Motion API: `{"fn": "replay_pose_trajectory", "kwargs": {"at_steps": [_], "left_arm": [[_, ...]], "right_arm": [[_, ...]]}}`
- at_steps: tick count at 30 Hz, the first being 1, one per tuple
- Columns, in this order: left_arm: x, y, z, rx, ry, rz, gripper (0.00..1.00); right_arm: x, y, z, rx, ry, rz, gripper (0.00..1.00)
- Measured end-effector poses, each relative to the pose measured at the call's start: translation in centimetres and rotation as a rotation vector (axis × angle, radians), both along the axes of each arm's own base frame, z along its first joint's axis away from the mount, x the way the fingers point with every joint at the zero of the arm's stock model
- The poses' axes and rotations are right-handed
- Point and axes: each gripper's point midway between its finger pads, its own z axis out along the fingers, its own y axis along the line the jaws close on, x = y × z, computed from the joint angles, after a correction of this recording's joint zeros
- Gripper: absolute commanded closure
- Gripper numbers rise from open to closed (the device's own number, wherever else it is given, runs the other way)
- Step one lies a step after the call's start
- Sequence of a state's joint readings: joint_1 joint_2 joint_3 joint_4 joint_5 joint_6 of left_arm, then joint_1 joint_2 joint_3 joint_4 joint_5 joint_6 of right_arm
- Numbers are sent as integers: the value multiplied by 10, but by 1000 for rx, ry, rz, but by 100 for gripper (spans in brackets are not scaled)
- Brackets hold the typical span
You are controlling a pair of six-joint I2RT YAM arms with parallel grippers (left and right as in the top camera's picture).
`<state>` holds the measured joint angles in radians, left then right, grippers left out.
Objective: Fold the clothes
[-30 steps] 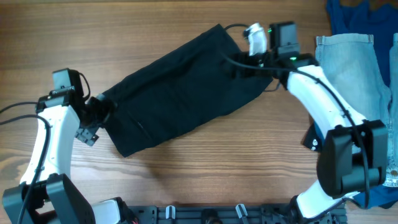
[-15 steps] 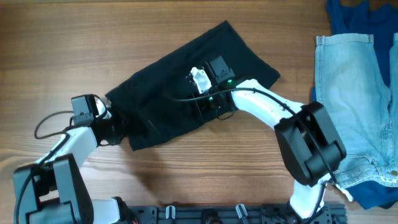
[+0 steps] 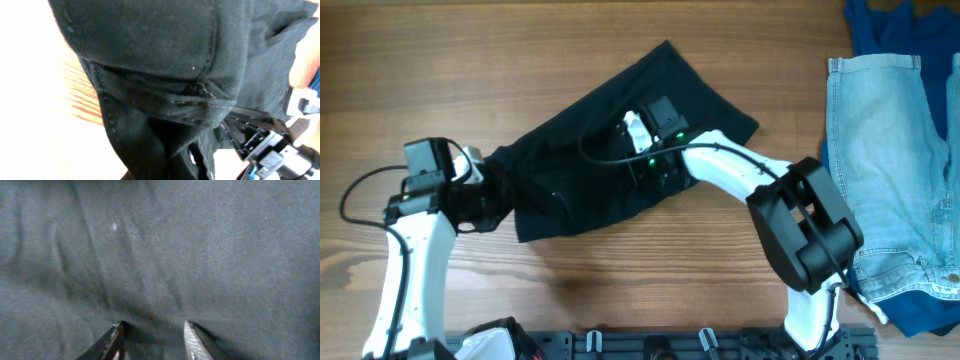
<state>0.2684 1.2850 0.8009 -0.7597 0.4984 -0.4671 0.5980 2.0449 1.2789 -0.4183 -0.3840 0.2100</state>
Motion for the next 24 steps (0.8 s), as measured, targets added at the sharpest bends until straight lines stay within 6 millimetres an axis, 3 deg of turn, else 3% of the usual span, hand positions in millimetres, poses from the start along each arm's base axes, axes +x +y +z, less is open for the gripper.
{"fn": "replay_pose_trajectory", "kwargs": {"at_steps": [1,4,5,6,8,10,11,13,14,16,18,19,21,24], "left_arm": [[1,4,11,11,-13,8,96],[15,15,61,63,-110,7,96],[25,18,89,88,-177,1,96],[31,20,105,103,-221,1,96],[34,21,119,112,-250,1,96],[29,21,114,109,-218,2,96],[30,21,112,108,-213,1,96],[32,20,108,105,-201,-4,96],[34,17,106,106,-199,-17,96],[37,8,104,104,-199,-48,96],[42,-9,98,97,-189,-101,96],[45,-19,93,88,-180,-130,96],[54,-40,85,71,-172,-176,96],[66,-89,72,37,-169,-270,96]], "right_arm": [[-7,7,0,7,10,16,66],[-42,58,2,72,20,101,66],[-59,81,6,112,16,147,62],[-71,93,9,129,14,175,59],[-97,112,13,136,21,249,56],[-96,105,13,76,31,236,52],[-78,92,20,23,26,191,52],[-20,44,49,-67,-47,26,53],[19,4,78,-83,-99,-97,53],[54,-69,99,-140,-112,-240,52],[59,-118,84,-222,-76,-267,53],[55,-130,72,-248,-54,-263,53],[39,-143,42,-299,7,-222,54],[17,-140,-2,-310,72,-162,54]]}}
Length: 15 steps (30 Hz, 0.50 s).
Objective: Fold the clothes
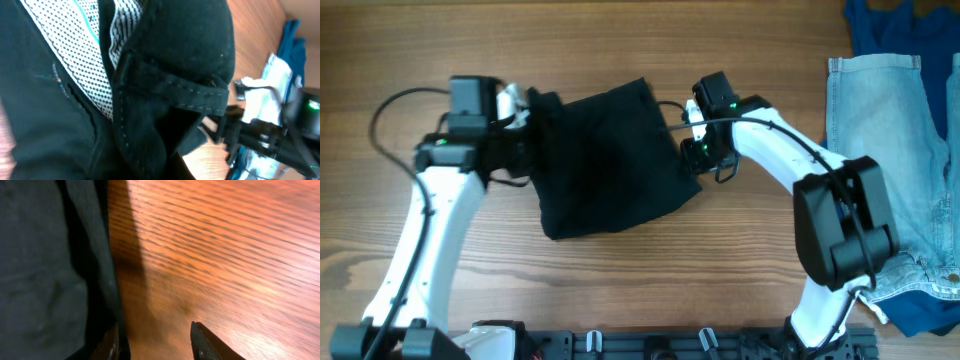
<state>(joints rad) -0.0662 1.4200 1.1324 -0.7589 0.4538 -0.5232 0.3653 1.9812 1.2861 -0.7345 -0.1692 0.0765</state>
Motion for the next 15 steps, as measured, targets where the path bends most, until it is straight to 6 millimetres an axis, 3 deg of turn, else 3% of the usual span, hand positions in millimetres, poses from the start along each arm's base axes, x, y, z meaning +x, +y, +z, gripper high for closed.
{"fn": "replay_pose_trajectory", "kwargs": {"at_steps": [2,3,4,6,8,9,11,13,15], "left_arm": [[3,-34,-5,-17,-7,-67,96],[3,-52,-10,-24,-8,-106,91],[0,-71,-18,-28,10,-144,57],[-4,-96,-36,-24,48,-191,38],[-2,-114,-49,-23,54,-220,1],[-2,-118,-55,-21,61,-229,0],[7,-108,-53,-25,53,-196,0],[40,-75,-37,-21,-35,-117,0],[82,-38,-11,-2,-200,-42,0]], "right_arm": [[-2,9,-3,27,-5,20,57],[-3,12,-3,31,-4,25,57],[-3,15,-3,39,-4,28,58],[-4,15,-4,43,-1,25,46],[-6,18,-3,57,11,13,37],[-8,19,-2,56,25,5,35],[-19,7,0,3,84,-35,33],[-15,-8,9,-45,97,-83,32],[17,-18,55,-19,-13,-134,33]]}}
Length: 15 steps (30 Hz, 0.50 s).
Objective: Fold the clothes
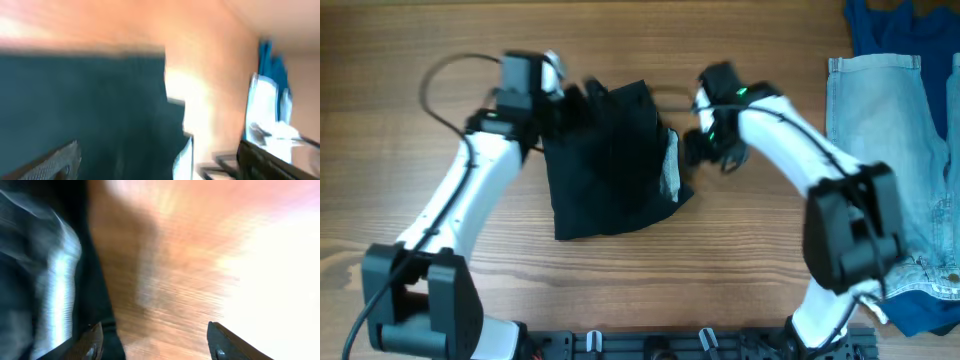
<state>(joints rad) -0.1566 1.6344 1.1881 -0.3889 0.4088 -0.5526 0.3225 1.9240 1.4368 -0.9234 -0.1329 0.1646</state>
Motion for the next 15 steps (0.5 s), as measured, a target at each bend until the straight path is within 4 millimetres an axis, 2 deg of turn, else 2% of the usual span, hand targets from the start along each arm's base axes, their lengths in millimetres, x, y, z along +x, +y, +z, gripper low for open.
{"fn": "replay_pose_trajectory", "kwargs": {"at_steps": [2,3,4,5,6,8,9,10,11,13,15], "left_arm": [[29,38,17,58,-126,73,0],[35,50,20,86,-161,87,0],[42,55,21,114,-197,83,0],[49,57,15,142,-213,72,0],[52,57,2,158,-197,59,1],[54,58,-37,180,-121,41,2],[50,58,-70,192,-37,27,3],[41,59,-103,201,52,14,3],[31,59,-123,207,124,3,3],[18,60,-135,217,202,-17,14],[-1,61,-139,227,298,-36,22]], "right_arm": [[27,0,70,81,-176,-12,34],[26,8,99,142,-229,17,34],[17,20,120,207,-247,60,35],[3,37,131,277,-232,116,35],[-8,54,133,328,-205,163,35],[-35,86,117,387,-110,245,34],[-55,103,98,399,-34,292,34],[-71,112,80,395,27,319,34],[-79,115,68,390,58,324,34],[-99,111,26,361,161,309,34],[-108,102,-2,318,212,284,34]]}}
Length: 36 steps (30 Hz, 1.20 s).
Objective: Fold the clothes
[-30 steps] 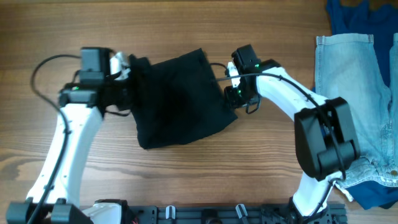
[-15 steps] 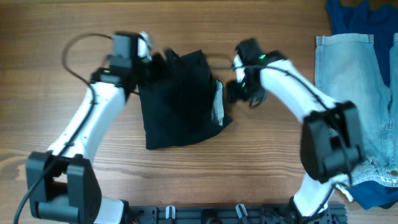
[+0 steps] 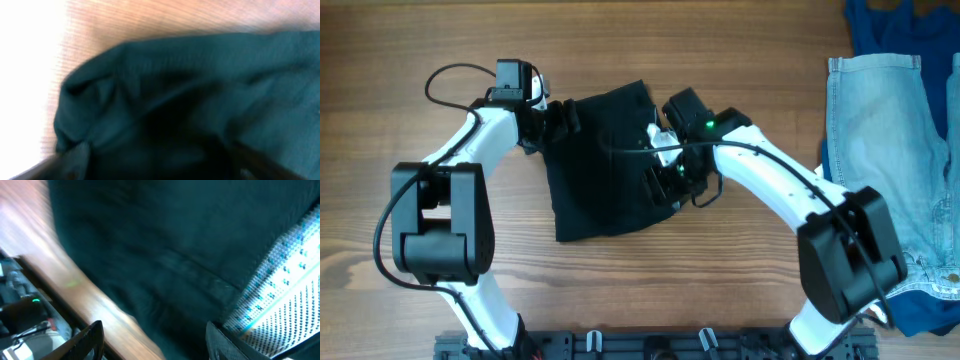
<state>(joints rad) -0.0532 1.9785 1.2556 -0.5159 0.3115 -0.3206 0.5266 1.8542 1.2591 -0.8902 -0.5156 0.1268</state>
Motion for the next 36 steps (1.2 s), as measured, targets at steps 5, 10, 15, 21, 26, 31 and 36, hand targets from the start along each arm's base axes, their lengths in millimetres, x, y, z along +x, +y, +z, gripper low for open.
{"fn": "replay_pose_trajectory", "kwargs": {"at_steps": [5,10,15,21,26,31,36], "left_arm": [[-120,6,-9,23,507,0,20],[-182,-8,-8,10,773,-38,18],[-128,-22,44,-39,409,-67,0],[-62,-31,88,-71,53,-87,0],[-56,-39,3,-63,208,-108,0],[-50,-94,3,-131,152,-250,79],[-82,-141,-13,-171,208,-396,96]], "right_arm": [[23,-43,-54,-228,-24,-149,34],[130,-91,-41,-278,-318,-336,29],[158,-101,36,-279,-470,-340,18],[147,-100,74,-232,-499,-341,16],[144,-95,74,-206,-483,-333,16],[141,-95,73,-207,-471,-330,15],[139,-95,72,-205,-461,-327,15]]}}
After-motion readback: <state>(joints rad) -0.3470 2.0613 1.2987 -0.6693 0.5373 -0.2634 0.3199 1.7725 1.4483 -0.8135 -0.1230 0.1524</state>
